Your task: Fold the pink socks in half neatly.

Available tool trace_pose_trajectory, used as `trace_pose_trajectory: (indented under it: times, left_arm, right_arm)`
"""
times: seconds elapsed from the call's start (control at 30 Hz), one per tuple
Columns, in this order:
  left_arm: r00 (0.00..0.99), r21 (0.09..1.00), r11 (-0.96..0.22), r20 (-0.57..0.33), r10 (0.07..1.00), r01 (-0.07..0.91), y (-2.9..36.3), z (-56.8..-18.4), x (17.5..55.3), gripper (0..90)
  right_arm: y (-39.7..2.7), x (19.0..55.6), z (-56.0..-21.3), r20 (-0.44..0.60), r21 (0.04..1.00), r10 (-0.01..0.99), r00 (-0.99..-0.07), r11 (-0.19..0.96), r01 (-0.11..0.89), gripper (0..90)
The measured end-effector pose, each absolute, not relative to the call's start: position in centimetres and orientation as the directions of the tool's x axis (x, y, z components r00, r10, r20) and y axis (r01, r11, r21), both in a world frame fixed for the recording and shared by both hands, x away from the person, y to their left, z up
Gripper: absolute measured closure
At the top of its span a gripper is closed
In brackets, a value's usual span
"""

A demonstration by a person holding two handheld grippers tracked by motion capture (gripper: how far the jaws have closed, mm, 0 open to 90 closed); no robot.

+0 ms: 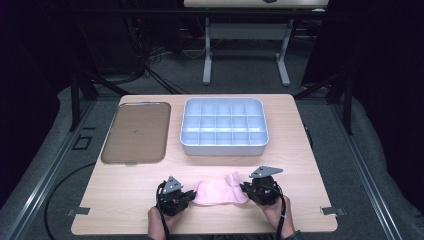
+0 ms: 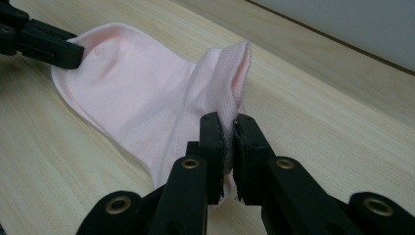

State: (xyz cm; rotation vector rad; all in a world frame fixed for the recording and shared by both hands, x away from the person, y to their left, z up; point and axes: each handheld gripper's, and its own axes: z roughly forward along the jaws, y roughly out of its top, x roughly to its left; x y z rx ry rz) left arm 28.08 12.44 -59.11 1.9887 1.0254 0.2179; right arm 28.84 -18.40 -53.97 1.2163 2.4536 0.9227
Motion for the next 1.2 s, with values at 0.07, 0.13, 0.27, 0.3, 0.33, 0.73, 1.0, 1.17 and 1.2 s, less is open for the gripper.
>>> trace_pose_trajectory:
  times: [0.07,0.13,0.27,0.3,0.33,0.73,1.0,1.17,1.2]
  left_arm:
    - [0.644,0.759,-0.286,-0.220,0.733,0.585,12.4,-59.1,28.1,86.0]
    - [0.643,0.759,-0.286,-0.220,0.733,0.585,12.5,-59.1,28.1,86.0]
    - [0.643,0.759,-0.285,-0.221,0.733,0.585,12.5,-59.1,28.1,86.0]
    - [0.644,0.760,-0.284,-0.223,0.732,0.585,12.5,-59.1,28.1,86.0]
    - [0.644,0.760,-0.283,-0.224,0.731,0.585,12.5,-59.1,28.1,86.0]
    - [0.645,0.757,-0.283,-0.230,0.728,0.590,12.6,-59.1,28.2,85.8]
    - [0.644,0.756,-0.281,-0.233,0.728,0.591,12.6,-59.1,28.2,85.8]
    - [0.645,0.759,-0.282,-0.228,0.729,0.587,12.6,-59.1,28.2,85.7]
    - [0.644,0.758,-0.281,-0.228,0.731,0.588,12.5,-59.1,28.1,85.7]
  right_arm:
    - [-18.2,28.9,-53.9,0.070,0.657,0.769,-0.636,0.444,0.609,83.6]
    - [-17.8,28.9,-54.0,0.083,0.702,0.766,-0.637,0.409,0.583,83.6]
    - [-17.2,28.8,-53.4,0.079,0.702,0.752,-0.655,0.424,0.572,83.4]
    - [-17.0,28.9,-53.6,0.110,0.736,0.729,-0.676,0.397,0.548,83.3]
    - [-16.7,29.0,-53.6,0.118,0.747,0.720,-0.684,0.390,0.539,83.3]
    - [-12.9,29.2,-53.1,0.099,0.685,0.683,-0.724,0.481,0.547,82.5]
    - [-10.2,30.0,-53.7,0.095,0.653,0.649,-0.755,0.532,0.540,82.1]
    - [-8.1,30.3,-54.3,0.079,0.630,0.630,-0.773,0.569,0.528,76.7]
    - [-7.9,30.4,-54.4,0.090,0.634,0.624,-0.776,0.565,0.528,72.6]
